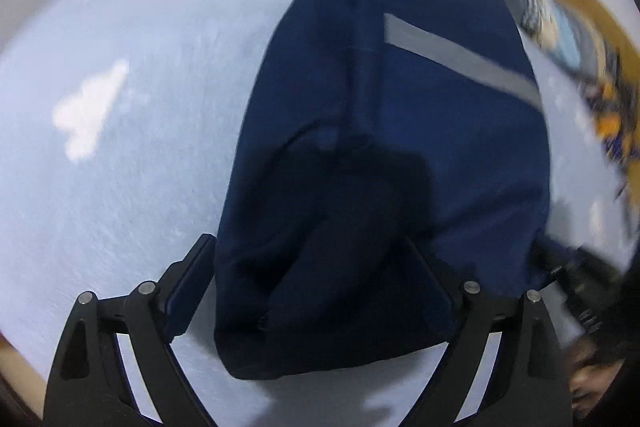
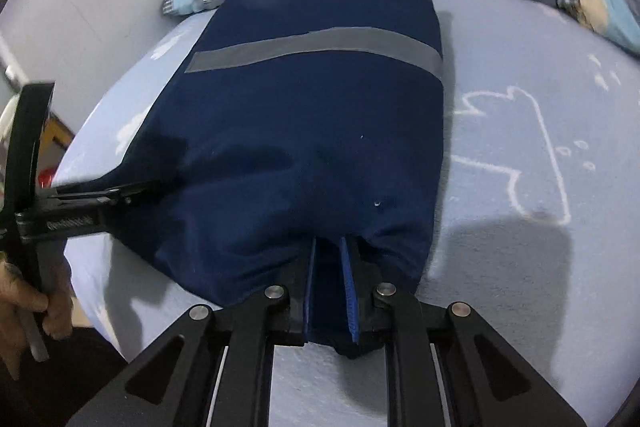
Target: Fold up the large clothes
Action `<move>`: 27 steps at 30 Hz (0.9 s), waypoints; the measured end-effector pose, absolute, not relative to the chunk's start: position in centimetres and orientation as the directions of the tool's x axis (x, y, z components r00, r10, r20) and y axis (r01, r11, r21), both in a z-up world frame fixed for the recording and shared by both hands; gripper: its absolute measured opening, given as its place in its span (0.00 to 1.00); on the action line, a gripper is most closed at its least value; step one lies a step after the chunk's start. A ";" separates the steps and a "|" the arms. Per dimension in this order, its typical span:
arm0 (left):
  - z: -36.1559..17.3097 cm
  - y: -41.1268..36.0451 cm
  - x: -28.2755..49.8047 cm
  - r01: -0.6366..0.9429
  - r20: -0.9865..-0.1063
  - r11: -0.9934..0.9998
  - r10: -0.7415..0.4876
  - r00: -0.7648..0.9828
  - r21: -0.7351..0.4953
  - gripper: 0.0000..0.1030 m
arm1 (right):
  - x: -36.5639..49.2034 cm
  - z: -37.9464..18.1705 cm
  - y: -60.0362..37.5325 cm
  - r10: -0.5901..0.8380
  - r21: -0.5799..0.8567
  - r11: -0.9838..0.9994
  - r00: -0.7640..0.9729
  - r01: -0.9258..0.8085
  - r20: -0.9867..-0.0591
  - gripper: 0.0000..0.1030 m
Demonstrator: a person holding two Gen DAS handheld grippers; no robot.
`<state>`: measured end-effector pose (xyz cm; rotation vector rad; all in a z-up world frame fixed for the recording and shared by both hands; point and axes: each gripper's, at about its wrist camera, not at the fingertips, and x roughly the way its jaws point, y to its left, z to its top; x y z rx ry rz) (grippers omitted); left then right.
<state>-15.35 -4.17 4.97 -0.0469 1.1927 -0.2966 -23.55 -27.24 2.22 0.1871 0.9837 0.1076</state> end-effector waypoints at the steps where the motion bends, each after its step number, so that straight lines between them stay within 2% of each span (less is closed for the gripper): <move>1: 5.4 -3.8 -15.4 0.184 -0.900 0.963 -0.251 0.357 -0.195 0.89 | -23.5 2.3 -27.2 0.175 0.204 0.979 0.545 -0.008 -0.820 0.14; 5: 8.7 -3.6 -16.2 0.190 -0.828 0.962 -0.268 0.493 -0.199 0.89 | -23.8 3.2 -28.2 0.233 0.276 0.961 0.540 0.000 -0.809 0.17; 7: 9.7 -4.3 -16.7 0.210 -0.796 0.959 -0.276 0.539 -0.191 0.89 | -24.3 4.5 -29.2 0.270 0.323 0.946 0.572 -0.010 -0.774 0.20; 9: 10.3 -5.5 -16.9 0.239 -0.766 0.956 -0.283 0.578 -0.173 0.89 | -24.8 6.5 -29.6 0.259 0.309 0.950 0.643 -0.037 -0.721 0.20; 13: 10.9 -8.9 -16.4 0.309 -0.721 0.950 -0.251 0.646 -0.054 0.89 | -24.4 8.7 -30.8 0.213 0.273 0.962 0.707 -0.030 -0.674 0.31; 14: 10.9 -9.9 -15.8 0.319 -0.719 0.947 -0.242 0.652 -0.029 0.89 | -24.0 8.9 -31.1 0.211 0.273 0.962 0.706 -0.025 -0.676 0.31; 19: 10.0 -12.1 -11.5 0.329 -0.768 0.942 -0.255 0.588 -0.060 0.89 | -20.0 9.5 -32.5 0.188 0.270 0.963 0.690 0.010 -0.698 0.31; 24: 7.4 -12.0 -8.5 0.225 -0.864 0.969 -0.195 0.465 -0.098 0.89 | -12.5 11.0 -32.6 0.117 0.203 0.978 0.683 0.047 -0.721 0.32; 27: 6.0 -11.4 -7.6 0.174 -0.890 0.974 -0.207 0.406 -0.147 0.89 | -7.1 10.6 -33.1 0.112 0.228 0.969 0.664 0.091 -0.740 0.32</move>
